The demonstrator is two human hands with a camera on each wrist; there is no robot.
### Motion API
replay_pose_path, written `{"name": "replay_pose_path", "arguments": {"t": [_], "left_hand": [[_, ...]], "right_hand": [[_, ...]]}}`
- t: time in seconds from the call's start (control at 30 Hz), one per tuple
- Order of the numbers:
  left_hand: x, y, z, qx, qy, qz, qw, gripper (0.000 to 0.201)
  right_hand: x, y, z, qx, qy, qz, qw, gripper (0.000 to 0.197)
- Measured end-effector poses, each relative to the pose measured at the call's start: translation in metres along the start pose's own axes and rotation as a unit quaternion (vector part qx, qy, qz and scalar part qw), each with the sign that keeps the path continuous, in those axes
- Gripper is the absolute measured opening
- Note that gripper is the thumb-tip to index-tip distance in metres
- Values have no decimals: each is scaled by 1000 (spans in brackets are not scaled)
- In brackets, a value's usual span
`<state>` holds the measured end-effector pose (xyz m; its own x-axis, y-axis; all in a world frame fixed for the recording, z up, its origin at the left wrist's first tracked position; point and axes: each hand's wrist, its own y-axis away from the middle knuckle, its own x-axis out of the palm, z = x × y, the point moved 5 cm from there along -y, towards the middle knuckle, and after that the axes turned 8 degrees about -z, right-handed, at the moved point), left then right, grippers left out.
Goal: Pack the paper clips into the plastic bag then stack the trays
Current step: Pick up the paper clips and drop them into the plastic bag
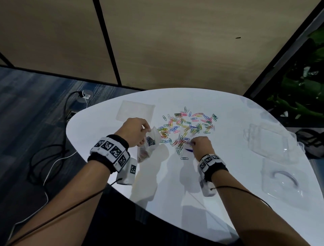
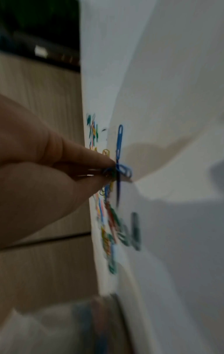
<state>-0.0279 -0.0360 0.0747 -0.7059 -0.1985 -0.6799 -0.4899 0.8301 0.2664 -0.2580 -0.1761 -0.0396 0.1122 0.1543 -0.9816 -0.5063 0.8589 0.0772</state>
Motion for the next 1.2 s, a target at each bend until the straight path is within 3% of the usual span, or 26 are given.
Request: {"name": "replay_pose_path", "arguments": {"t": [0.07,0.13,0.17,0.2,0.27,0.3,0.33,0.4,0.47,0.5,0.53,0.57,0.63,0.67,0.7,0.8,0.87,0.93,1.0,1.07,1.2], "left_hand": [[0,-1,-1,2,-1,3,1000,13],[-1,-3,0,-2,3,7,1000,13],[-2,-4,0,-5,6,8,1000,13],[-3,-5,1,-8,8,7,1000,13],[-5,-6,1,-11,9,6,1000,14],[-6,-7,0,-11,8,6,1000,14],[-5,-6,-1,-11,6,9,1000,15],[-3,-6,-3,-9,7,15,1000,17],[-1,-6,-4,-10,14,17,1000,17],[-1,-6,-4,-11,17,15,1000,17],[-1,-6,-3,-12,18,13,1000,17],[-3,-5,-2,-14,20,12,1000,17],[-5,-4,1,-19,25,13,999,17],[-7,-3,3,-20,27,13,999,16],[-8,-3,4,-21,30,13,999,16],[-16,-3,12,-26,36,1,999,15],[-23,-3,20,-33,43,-11,998,16],[-32,-3,29,-44,46,-28,998,16],[-41,-4,39,-57,51,-45,996,17],[-47,-5,45,-62,49,-56,995,17],[-50,-7,47,-63,43,-57,995,15]], "right_hand": [[-10,-4,-14,82,-104,-27,991,19],[-16,-4,-24,164,-232,-14,959,20],[-20,-3,-23,202,-319,6,926,18],[-24,-2,-19,231,-425,25,875,13],[-42,-3,4,257,-625,46,736,2],[-54,-3,20,247,-681,60,687,9],[-65,-1,39,229,-717,82,653,15],[-80,4,76,185,-742,117,634,23],[-78,11,104,156,-727,138,654,19],[-71,14,113,155,-703,133,682,14],[-65,16,119,147,-667,114,721,10],[-59,16,123,125,-608,84,780,9],[-59,14,133,27,-458,36,888,14],[-62,14,139,-17,-402,37,915,18],[-66,12,143,-37,-384,48,922,21],[-85,5,145,-30,-454,68,888,24],[-90,-7,134,-10,-485,38,874,26],[-79,-23,118,18,-465,8,885,28],[-56,-38,108,4,-340,1,941,29],[-25,-47,113,-55,-192,46,979,37],[35,-47,132,-180,33,112,977,67]]}}
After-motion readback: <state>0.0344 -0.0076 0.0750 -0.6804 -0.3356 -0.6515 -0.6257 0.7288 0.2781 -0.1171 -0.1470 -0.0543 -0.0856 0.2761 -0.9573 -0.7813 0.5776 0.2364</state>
